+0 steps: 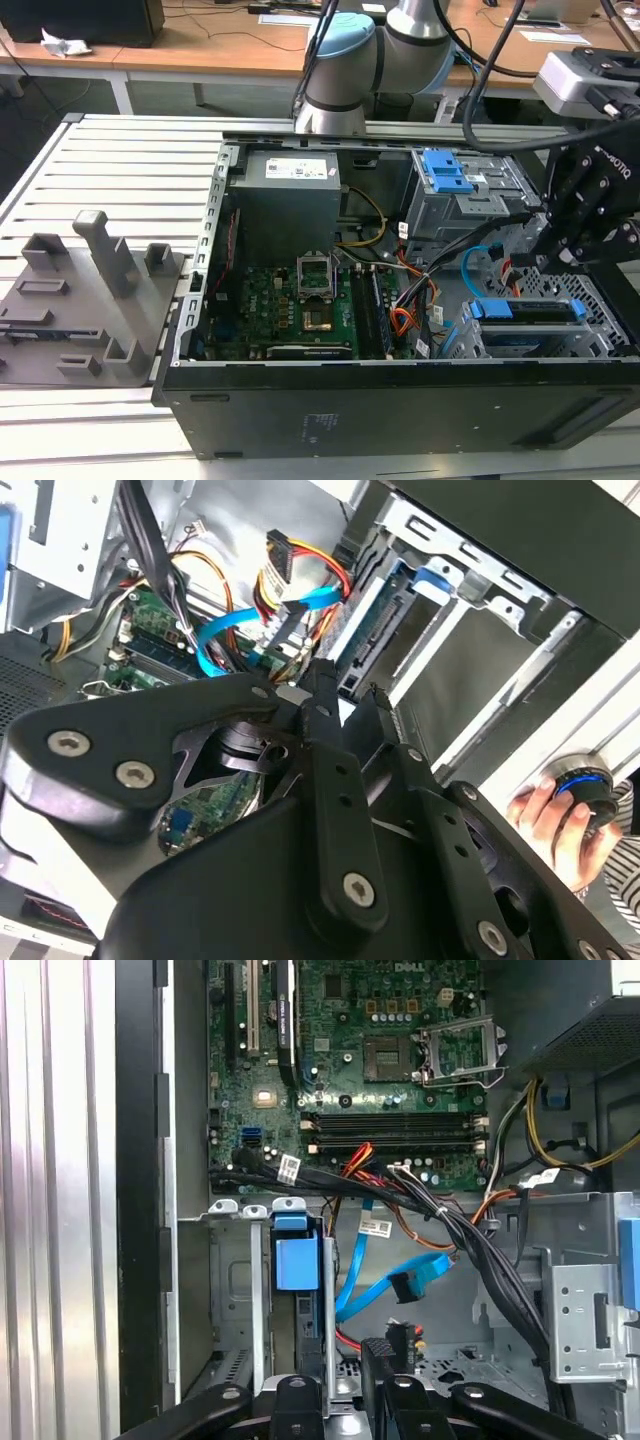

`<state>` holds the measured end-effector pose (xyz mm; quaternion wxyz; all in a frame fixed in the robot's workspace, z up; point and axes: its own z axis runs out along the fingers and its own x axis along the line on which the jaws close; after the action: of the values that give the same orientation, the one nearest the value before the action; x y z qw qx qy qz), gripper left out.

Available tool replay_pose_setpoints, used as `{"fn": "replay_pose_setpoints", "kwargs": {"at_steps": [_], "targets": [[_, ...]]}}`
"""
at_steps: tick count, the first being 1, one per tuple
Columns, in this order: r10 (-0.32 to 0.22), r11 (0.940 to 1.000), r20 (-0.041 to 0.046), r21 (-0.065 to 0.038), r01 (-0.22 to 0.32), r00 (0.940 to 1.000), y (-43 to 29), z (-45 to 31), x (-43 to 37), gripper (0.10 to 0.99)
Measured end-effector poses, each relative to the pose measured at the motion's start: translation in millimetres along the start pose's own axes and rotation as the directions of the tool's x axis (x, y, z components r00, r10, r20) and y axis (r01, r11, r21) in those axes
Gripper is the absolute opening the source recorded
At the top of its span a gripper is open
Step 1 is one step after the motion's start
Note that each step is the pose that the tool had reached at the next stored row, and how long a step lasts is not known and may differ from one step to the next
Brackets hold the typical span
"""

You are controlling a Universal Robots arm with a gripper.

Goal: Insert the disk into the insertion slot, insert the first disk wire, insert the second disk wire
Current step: 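Insert the first disk wire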

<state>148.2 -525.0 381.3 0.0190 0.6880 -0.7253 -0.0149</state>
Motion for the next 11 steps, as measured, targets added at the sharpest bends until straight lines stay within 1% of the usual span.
{"fn": "replay_pose_setpoints", "kwargs": {"at_steps": [5, 7, 11], "targets": [[0.000, 1.0000, -0.0003, 0.000, 0.000, 1.0000, 1.2, 0.0, -4.6, 0.302], [0.000, 1.0000, -0.0002, 0.000, 0.000, 1.0000, 2.9, 0.1, -6.2, 0.302], [0.000, 1.0000, -0.0003, 0.000, 0.000, 1.0000, 2.9, 4.0, -6.5, 0.302]]}}
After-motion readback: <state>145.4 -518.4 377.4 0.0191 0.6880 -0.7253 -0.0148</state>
